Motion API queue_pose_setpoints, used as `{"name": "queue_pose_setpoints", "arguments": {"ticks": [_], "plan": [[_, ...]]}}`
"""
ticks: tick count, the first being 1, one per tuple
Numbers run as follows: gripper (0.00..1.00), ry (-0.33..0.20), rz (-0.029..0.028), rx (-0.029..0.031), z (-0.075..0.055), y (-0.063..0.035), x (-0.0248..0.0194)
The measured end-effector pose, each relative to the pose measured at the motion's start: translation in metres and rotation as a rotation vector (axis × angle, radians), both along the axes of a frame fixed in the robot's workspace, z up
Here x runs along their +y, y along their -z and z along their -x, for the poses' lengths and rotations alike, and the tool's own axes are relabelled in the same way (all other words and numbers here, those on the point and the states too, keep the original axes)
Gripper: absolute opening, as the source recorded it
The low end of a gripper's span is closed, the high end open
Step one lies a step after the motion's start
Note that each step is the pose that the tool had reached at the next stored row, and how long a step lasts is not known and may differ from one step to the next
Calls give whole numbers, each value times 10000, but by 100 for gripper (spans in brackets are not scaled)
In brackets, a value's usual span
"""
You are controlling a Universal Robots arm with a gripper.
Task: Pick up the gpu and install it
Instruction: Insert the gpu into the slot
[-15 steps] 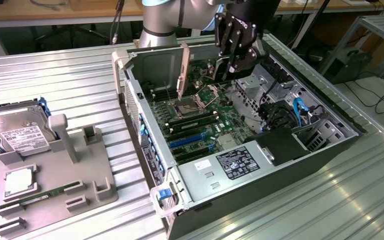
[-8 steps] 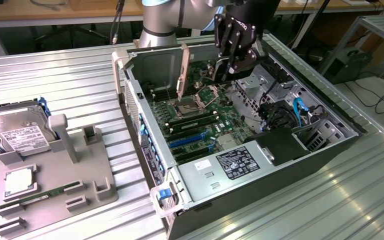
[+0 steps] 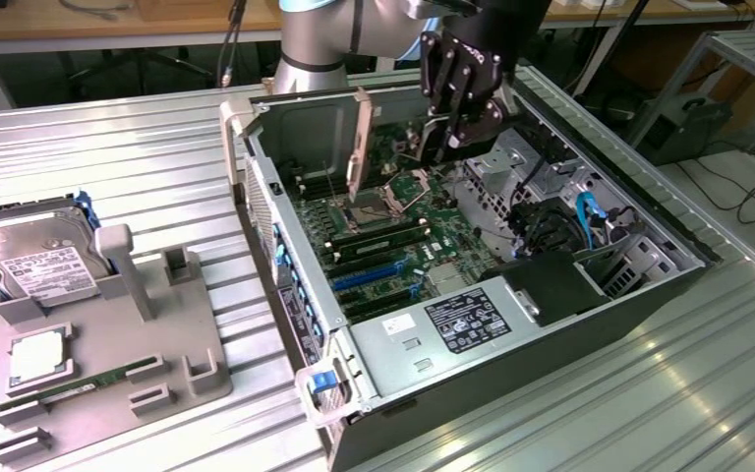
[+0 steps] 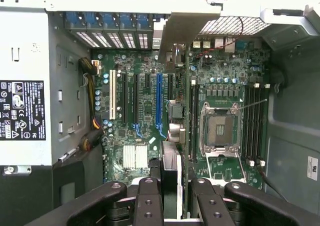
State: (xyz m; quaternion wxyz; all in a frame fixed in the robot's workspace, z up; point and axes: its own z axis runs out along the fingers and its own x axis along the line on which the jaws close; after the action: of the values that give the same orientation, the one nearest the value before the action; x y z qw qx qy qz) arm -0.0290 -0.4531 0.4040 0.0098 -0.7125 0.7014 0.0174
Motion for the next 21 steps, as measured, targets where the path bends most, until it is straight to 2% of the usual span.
{"name": "queue_pose_setpoints", "arguments": {"ticks": [21], "plan": [[28, -36, -11, 1, 0, 131, 0]]}}
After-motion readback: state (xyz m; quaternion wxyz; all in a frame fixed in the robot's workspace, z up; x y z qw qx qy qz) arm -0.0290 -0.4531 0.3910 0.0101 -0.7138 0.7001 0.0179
